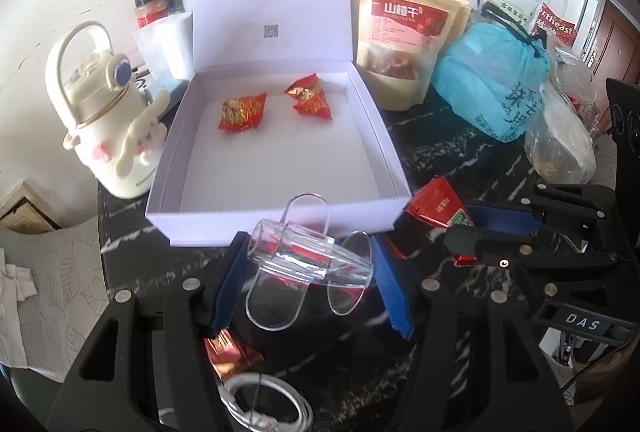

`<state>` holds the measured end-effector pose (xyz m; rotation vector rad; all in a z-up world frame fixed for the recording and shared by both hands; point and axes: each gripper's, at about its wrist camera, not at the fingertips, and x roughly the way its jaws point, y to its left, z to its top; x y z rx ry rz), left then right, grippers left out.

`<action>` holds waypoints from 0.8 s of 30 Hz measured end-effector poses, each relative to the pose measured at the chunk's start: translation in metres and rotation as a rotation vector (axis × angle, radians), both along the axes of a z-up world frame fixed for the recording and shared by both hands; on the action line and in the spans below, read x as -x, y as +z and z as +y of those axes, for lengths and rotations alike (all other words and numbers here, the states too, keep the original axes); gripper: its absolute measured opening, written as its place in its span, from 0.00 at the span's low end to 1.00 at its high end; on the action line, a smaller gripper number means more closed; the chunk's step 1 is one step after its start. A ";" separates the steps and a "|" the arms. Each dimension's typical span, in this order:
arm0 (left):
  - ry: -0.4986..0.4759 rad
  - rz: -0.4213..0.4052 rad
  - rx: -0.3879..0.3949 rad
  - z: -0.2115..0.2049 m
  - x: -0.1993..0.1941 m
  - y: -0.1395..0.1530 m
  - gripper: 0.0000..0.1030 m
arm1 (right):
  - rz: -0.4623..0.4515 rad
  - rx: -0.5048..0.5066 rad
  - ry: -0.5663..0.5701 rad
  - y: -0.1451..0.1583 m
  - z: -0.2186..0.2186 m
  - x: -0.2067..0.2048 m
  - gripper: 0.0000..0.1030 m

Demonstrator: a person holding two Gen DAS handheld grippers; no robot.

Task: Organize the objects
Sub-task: 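Carry the clear stand and the ketchup packet over the white box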

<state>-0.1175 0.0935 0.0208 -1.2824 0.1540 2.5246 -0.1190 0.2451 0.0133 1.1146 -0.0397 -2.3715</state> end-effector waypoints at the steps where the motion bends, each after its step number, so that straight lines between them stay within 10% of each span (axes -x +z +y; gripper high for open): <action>1: -0.001 0.000 0.001 0.000 0.004 0.000 0.57 | 0.001 -0.001 0.001 0.000 0.000 0.004 0.20; 24: -0.019 -0.023 0.051 0.006 0.100 -0.011 0.57 | -0.033 -0.020 0.009 -0.011 -0.002 0.097 0.20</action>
